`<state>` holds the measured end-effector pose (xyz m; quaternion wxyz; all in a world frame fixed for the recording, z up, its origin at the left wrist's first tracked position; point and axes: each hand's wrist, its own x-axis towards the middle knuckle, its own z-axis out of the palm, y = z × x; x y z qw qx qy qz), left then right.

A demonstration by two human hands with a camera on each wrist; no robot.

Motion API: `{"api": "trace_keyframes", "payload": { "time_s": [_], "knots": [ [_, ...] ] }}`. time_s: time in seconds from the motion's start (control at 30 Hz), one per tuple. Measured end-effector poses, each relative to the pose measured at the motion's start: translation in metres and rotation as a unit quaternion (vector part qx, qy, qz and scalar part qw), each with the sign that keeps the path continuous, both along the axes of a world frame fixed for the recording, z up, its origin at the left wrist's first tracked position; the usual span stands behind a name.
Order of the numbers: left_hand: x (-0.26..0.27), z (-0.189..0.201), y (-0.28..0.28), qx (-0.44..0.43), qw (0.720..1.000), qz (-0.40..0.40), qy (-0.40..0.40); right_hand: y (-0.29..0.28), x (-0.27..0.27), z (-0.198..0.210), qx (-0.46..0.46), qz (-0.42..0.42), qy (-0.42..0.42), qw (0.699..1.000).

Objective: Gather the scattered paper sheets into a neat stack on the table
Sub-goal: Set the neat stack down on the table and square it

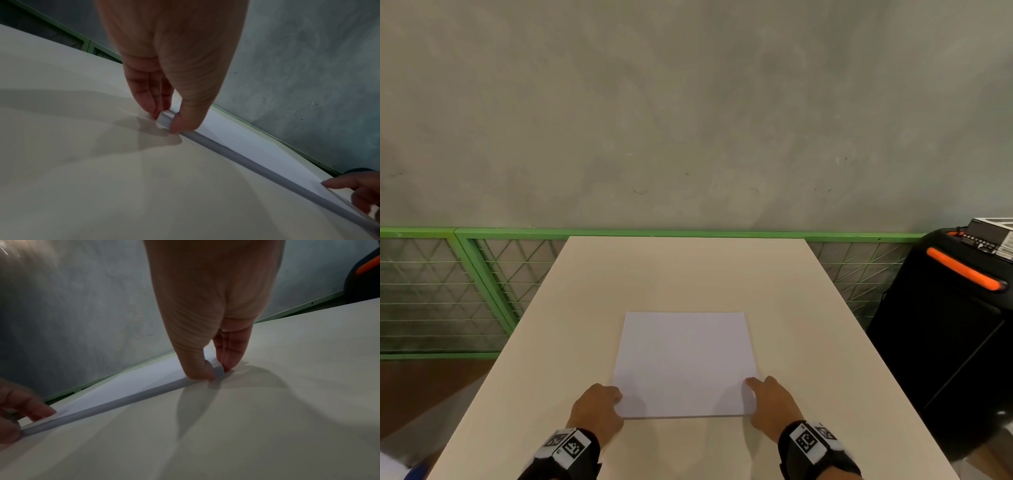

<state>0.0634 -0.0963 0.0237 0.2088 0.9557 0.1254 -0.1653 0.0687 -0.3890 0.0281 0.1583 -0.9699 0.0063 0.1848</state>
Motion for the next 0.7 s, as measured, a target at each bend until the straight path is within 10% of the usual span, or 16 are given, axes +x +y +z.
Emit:
{"api": "trace_keyframes", "payload": {
  "time_s": [0.7],
  "knots": [
    [-0.022, -0.012, 0.019, -0.025, 0.999, 0.021, 0.013, -0.011, -0.031, -0.005, 0.014, -0.075, 0.034, 0.997]
  ]
}}
